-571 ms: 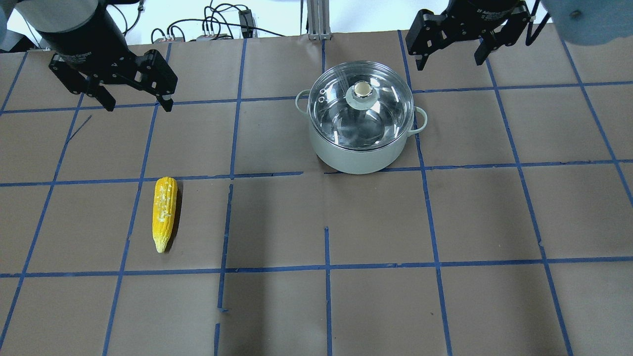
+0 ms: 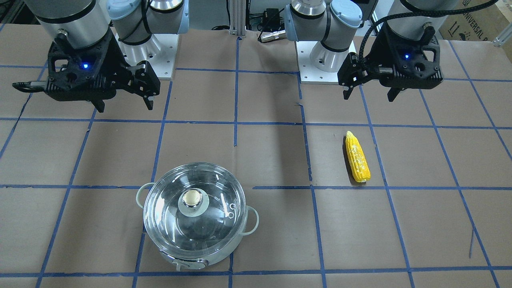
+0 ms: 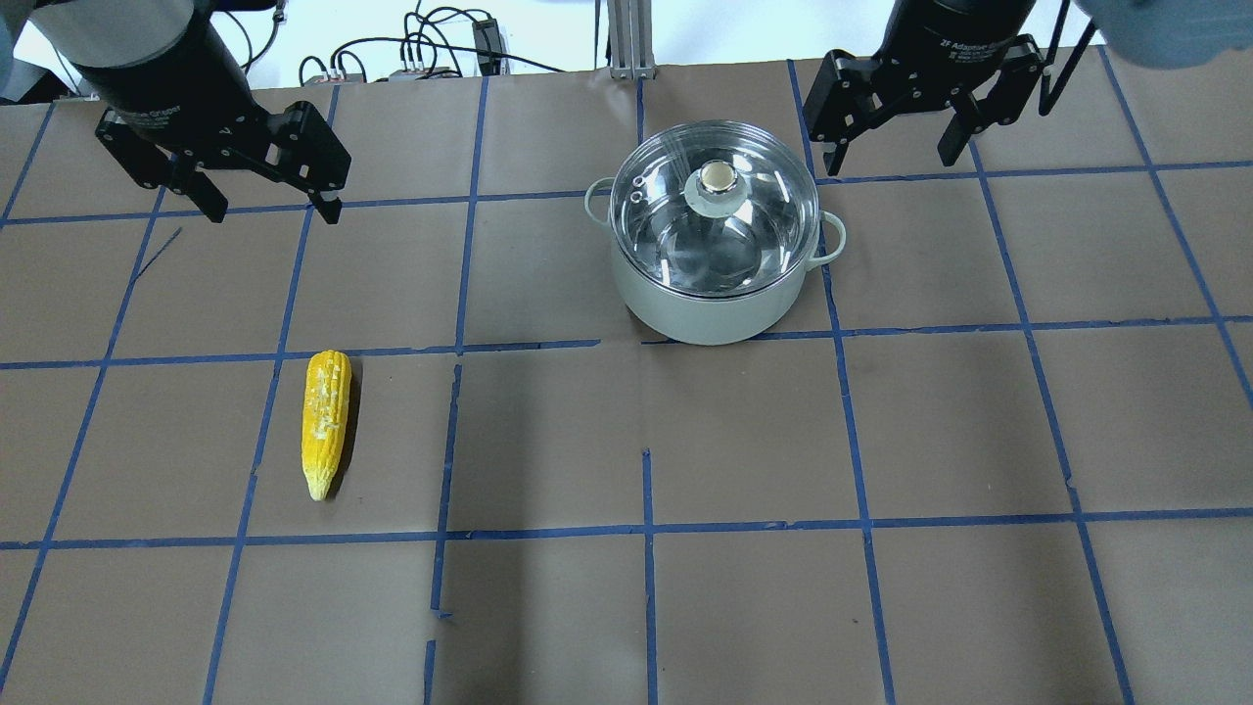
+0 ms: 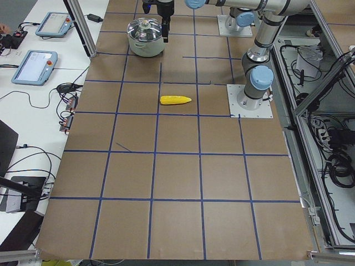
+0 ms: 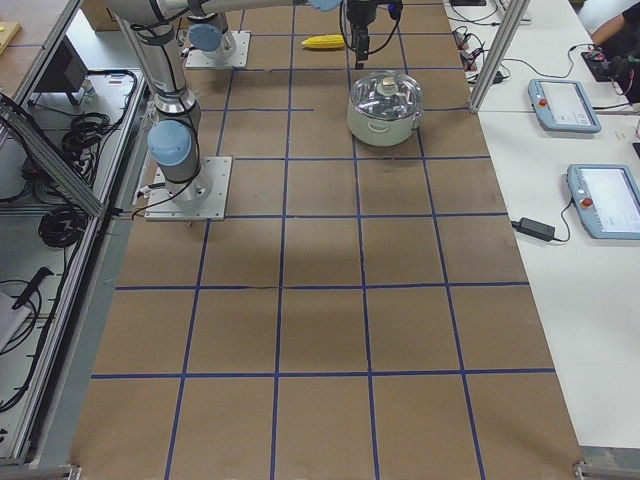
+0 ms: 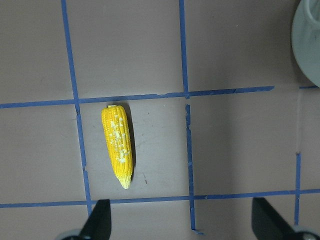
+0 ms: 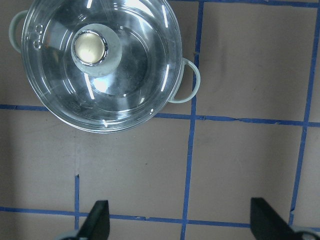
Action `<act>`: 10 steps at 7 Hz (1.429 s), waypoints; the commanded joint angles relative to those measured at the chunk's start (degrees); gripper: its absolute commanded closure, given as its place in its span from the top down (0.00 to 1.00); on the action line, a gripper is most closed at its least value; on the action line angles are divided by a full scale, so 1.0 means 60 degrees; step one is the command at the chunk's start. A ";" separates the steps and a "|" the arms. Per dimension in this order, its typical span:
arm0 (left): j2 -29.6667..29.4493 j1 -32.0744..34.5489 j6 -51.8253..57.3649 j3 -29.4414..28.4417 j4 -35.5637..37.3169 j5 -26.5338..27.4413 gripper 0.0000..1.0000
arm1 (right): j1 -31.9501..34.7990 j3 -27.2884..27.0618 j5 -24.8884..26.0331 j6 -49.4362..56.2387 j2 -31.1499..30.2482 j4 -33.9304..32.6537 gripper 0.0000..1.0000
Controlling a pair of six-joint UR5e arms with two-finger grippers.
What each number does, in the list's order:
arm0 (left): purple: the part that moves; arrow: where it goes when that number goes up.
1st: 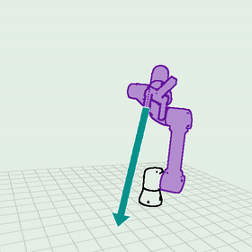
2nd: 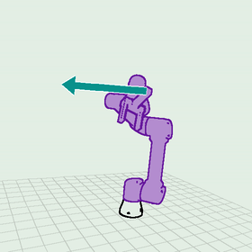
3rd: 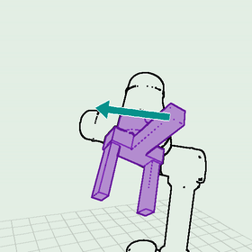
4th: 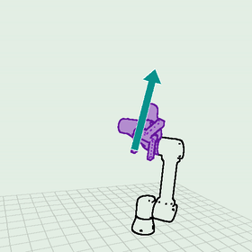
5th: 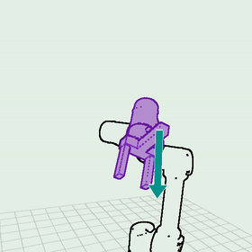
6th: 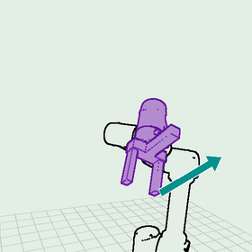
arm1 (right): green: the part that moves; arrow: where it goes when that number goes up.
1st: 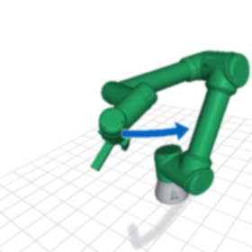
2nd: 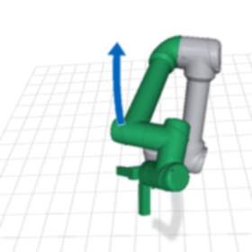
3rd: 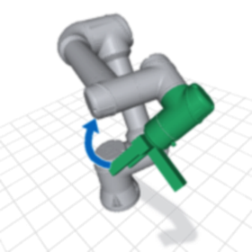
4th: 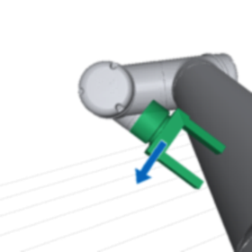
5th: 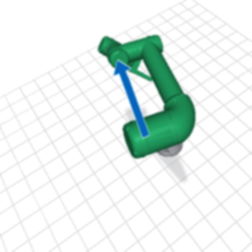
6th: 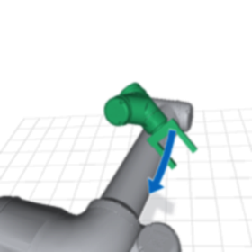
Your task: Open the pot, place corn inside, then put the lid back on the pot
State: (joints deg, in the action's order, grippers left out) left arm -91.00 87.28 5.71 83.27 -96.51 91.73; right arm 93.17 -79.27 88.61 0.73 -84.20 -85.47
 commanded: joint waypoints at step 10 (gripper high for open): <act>0.0020 0.0015 0.0000 0.0038 0.0001 -0.0010 1.00 | 0.1274 0.2665 0.0041 -0.1162 0.3718 -0.1292 0.98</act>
State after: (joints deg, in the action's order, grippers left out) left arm -90.88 87.36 5.71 83.47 -96.50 91.69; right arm 99.94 -63.60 88.83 -5.19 -64.64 -89.75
